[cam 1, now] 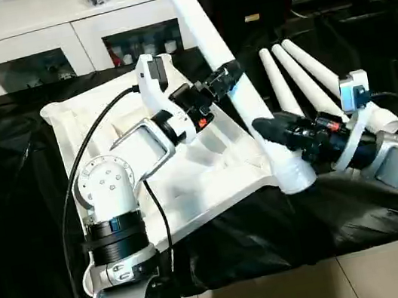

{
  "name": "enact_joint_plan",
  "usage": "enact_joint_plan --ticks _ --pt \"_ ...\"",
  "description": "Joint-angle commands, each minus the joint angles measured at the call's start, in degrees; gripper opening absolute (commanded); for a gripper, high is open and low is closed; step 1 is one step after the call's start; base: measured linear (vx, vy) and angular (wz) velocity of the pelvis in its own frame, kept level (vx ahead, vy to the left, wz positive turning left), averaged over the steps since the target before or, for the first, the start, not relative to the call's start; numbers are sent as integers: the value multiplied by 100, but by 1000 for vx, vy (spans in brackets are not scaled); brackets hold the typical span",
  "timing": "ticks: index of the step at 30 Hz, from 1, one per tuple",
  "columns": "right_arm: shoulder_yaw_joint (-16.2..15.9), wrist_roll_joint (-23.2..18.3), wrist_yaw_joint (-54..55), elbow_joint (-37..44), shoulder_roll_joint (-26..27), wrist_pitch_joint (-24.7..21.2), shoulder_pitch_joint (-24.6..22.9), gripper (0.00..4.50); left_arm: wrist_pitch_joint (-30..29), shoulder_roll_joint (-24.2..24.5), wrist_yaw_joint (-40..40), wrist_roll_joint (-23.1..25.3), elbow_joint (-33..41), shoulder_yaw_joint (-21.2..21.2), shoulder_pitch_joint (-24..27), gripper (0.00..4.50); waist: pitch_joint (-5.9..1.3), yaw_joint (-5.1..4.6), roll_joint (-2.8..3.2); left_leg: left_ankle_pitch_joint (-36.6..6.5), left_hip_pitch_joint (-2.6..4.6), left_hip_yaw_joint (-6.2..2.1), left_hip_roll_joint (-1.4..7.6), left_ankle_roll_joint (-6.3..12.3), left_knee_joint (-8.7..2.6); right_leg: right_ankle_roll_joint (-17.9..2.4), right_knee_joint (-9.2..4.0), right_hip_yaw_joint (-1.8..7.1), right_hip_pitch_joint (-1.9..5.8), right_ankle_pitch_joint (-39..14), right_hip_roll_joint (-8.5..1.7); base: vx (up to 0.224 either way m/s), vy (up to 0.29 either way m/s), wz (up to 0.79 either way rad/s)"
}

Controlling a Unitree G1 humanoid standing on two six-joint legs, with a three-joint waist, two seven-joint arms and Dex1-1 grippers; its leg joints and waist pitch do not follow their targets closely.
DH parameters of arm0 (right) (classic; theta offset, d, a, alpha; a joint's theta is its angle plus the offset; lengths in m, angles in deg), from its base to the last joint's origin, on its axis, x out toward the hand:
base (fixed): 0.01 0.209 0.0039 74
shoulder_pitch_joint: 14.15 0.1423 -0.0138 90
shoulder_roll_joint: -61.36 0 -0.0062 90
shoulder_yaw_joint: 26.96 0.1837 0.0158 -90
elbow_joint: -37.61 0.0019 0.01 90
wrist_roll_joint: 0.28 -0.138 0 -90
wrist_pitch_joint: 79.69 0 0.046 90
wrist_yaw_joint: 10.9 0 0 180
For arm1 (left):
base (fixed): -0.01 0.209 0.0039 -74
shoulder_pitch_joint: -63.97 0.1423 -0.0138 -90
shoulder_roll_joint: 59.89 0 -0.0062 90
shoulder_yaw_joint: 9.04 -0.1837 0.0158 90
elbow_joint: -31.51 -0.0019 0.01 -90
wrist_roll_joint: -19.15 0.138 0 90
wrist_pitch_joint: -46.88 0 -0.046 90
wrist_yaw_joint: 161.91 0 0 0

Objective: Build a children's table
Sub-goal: Pick table leg

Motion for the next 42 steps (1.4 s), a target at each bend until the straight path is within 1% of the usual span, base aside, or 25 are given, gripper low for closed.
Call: enact_joint_plan --ticks 1,3,5,6,7,8,9,11,14,17,19,20,23,24,27,28,31,32,34,35,36,37,38,39,42 --pt "-103 19 91 266 44 39 89 182 -106 -532 214 4 14 80 -280 450 -438 7 -134 -769 210 -216 358 180 -399 -996 -522 249 207 -688 -460 0 0 0" --pt "-301 334 325 244 128 176 189 182 -147 -618 533 12 57 49 -273 450 -431 -4 -165 -804 214 -215 364 153 -412 -962 -528 248 201 -785 -449 0 0 0" --pt "-410 489 476 246 182 246 238 182 -128 -675 737 10 64 47 -278 422 -436 -10 -143 -822 220 -217 364 91 -410 -933 -526 249 191 -842 -453 0 0 0" --pt "-516 631 637 263 261 305 287 182 -38 -763 955 65 61 69 -287 422 -429 -22 -173 -833 217 -213 360 95 -417 -922 -536 252 192 -865 -447 0 0 0" --pt "-597 725 775 290 323 343 322 182 46 -827 1147 88 53 84 -294 412 -422 -23 -144 -930 228 -216 363 30 -429 -870 -547 255 183 -1001 -451 0 0 0" --pt "-720 925 959 283 384 429 369 182 151 -876 1335 170 34 84 -302 402 -423 -29 -148 -942 232 -220 365 18 -432 -850 -551 259 182 -1010 -448 0 0 0" --pt "-860 1147 1108 277 401 547 400 182 254 -907 1471 248 23 62 -309 402 -427 -37 -156 -911 224 -223 364 -12 -439 -809 -545 257 184 -943 -437 0 0 0" --pt "-1130 1541 1386 266 447 752 446 182 454 -974 1731 382 0 15 -326 380 -433 -49 -157 -890 231 -226 368 -81 -446 -730 -542 256 178 -877 -429 0 0 0" --pt "-1281 1746 1524 312 511 884 454 182 582 -1064 1945 361 -31 12 -346 365 -442 -40 -128 -881 241 -218 363 -102 -445 -696 -536 268 179 -754 -432 0 0 0" --pt "-1457 1969 1720 372 610 976 468 182 728 -1081 2109 396 -70 -101 -329 336 -463 -46 -126 -677 225 -229 364 -59 -442 -739 -494 254 194 -310 -417 0 0 0" --pt "-1497 2004 1754 397 631 986 469 182 766 -1076 2139 370 -87 -128 -326 324 -468 -48 -138 -620 226 -219 361 -16 -430 -788 -482 257 204 -171 -424 0 0 0" --pt "-1530 2026 1786 419 655 982 471 182 808 -1085 2163 339 -108 -135 -326 303 -462 -49 -134 -629 224 -217 360 -5 -431 -809 -484 258 202 -167 -428 0 0 0" --pt "-1672 2149 1857 454 692 1055 480 182 939 -1075 2245 231 -132 -226 -299 287 -452 -57 -146 -704 220 -206 351 8 -430 -810 -496 261 211 -318 -434 0 0 0" --pt "-1676 2156 1863 456 699 1058 486 182 961 -1080 2233 197 -129 -234 -292 279 -450 -65 -166 -750 223 -204 356 -1 -434 -794 -508 266 212 -408 -435 0 0 0" --pt "-1686 2191 1869 457 723 1073 510 182 1012 -1074 2215 97 -117 -279 -263 251 -452 -64 -147 -771 234 -208 363 -34 -438 -780 -502 266 202 -482 -433 0 0 0" --pt "-1685 2201 1848 454 720 1091 528 182 1061 -1061 2104 50 -89 -367 -206 241 -453 -68 -169 -741 235 -204 363 -27 -434 -783 -496 268 203 -444 -428 0 0 0" --pt "-1688 2204 1833 451 712 1104 540 182 1112 -1018 1954 28 -50 -474 -149 213 -455 -65 -166 -674 228 -200 357 3 -426 -768 -498 270 205 -389 -430 0 0 0" --pt "-1692 2206 1817 451 704 1109 543 182 1135 -989 1863 1 -33 -524 -118 213 -457 -65 -167 -654 226 -199 358 8 -424 -770 -494 270 208 -365 -432 0 0 0" --pt "-1621 2061 1713 414 693 1034 564 182 1156 -782 1465 -39 20 -747 -33 197 -463 -65 -180 -569 229 -190 352 66 -410 -789 -491 270 210 -298 -432 0 0 0" --pt "-1573 1989 1663 397 676 996 569 217 1152 -676 1279 -53 43 -840 -3 193 -466 -58 -176 -547 230 -186 353 82 -405 -797 -488 271 210 -292 -434 0 0 0" --pt "-1448 1836 1565 360 637 912 571 238 1124 -484 997 -99 75 -962 28 191 -463 -58 -177 -529 229 -189 355 113 -406 -803 -485 269 212 -272 -429 0 0 0" --pt "-1409 1790 1536 348 627 888 571 252 1116 -431 930 -118 82 -992 34 188 -469 -51 -174 -517 233 -187 361 128 -401 -814 -475 268 214 -257 -430 0 0 0" --pt "-1334 1688 1390 303 545 860 553 252 1137 -266 720 -76 84 -1107 50 185 -460 -75 -213 -487 222 -175 354 157 -397 -844 -476 270 217 -218 -422 0 0 0" --pt "-1292 1631 1290 266 487 851 543 258 1162 -160 587 -37 74 -1185 57 183 -475 -51 -192 -462 239 -169 360 191 -385 -879 -469 272 213 -260 -444 0 0 0" --pt "-1123 1400 954 152 271 769 539 294 1142 158 155 -41 64 -1349 63 181 -469 -56 -210 -416 226 -169 351 262 -378 -923 -463 265 230 -196 -432 0 0 0"
